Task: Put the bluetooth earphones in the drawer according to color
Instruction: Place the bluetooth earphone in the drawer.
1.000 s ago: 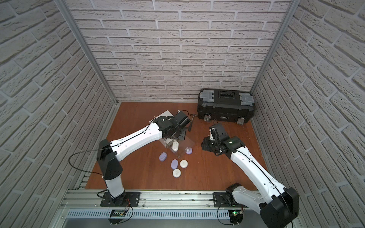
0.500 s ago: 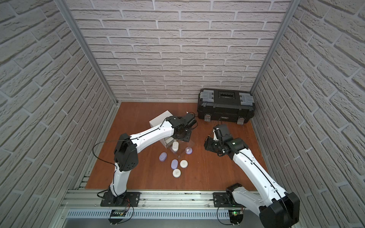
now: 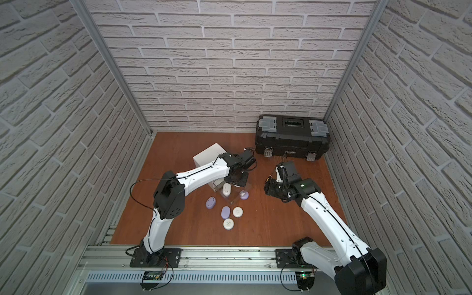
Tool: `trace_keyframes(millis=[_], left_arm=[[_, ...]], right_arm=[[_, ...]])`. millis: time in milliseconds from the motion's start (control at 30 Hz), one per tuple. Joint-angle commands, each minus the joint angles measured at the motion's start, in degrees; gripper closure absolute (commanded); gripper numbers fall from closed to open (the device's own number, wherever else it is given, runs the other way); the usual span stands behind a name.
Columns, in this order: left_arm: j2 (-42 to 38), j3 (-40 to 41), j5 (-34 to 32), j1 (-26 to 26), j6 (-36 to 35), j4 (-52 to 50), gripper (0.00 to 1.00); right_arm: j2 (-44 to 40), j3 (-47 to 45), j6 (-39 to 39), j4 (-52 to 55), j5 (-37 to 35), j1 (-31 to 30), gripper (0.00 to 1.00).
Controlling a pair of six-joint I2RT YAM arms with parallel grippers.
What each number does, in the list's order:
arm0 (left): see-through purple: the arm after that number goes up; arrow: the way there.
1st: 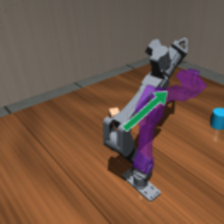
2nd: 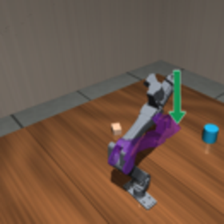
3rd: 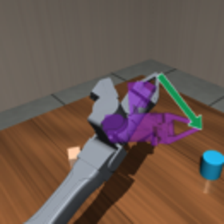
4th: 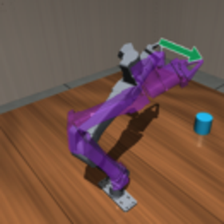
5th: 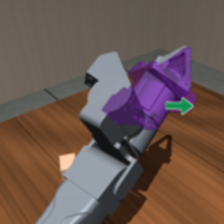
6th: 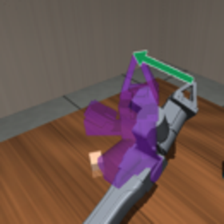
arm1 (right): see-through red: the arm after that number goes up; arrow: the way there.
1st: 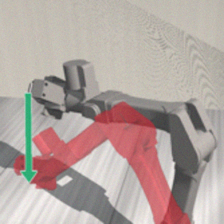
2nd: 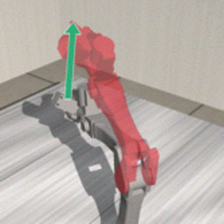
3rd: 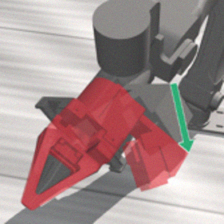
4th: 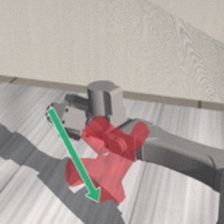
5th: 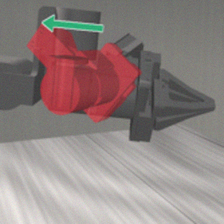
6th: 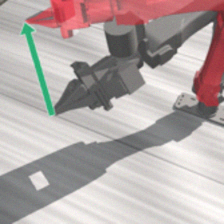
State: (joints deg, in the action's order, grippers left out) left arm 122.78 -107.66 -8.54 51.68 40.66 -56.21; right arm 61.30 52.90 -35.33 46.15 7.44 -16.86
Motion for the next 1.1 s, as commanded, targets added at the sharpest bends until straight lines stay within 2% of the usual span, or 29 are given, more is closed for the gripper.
trace_keyframes(millis=[0, 400, 733, 900, 1067], left_arm=[[1.12, -1.22, -1.80, -0.79, -0.15, -2.25, 0.53], [2.52, -1.98, -3.08, -1.79, -0.32, -3.69, 0.48], [2.56, -3.17, -3.20, -2.02, -0.66, -3.83, 0.35], [0.61, -3.24, -3.63, -1.69, -1.27, -3.17, 0.33], [-4.62, -3.61, -5.59, 0.05, -2.27, -2.68, 0.31]], right_arm=[[0.22, -0.96, 0.81, -1.51, 0.57, 0.51, 0.48], [1.27, -1.20, 0.97, -2.14, 1.28, 0.94, 0.48], [1.37, -0.65, 1.25, -1.79, 1.49, 1.09, 0.48], [1.11, -0.04, 1.78, -1.05, 2.33, 1.13, 0.48], [0.37, -0.37, 2.92, -1.03, 5.09, 1.13, 0.48]])
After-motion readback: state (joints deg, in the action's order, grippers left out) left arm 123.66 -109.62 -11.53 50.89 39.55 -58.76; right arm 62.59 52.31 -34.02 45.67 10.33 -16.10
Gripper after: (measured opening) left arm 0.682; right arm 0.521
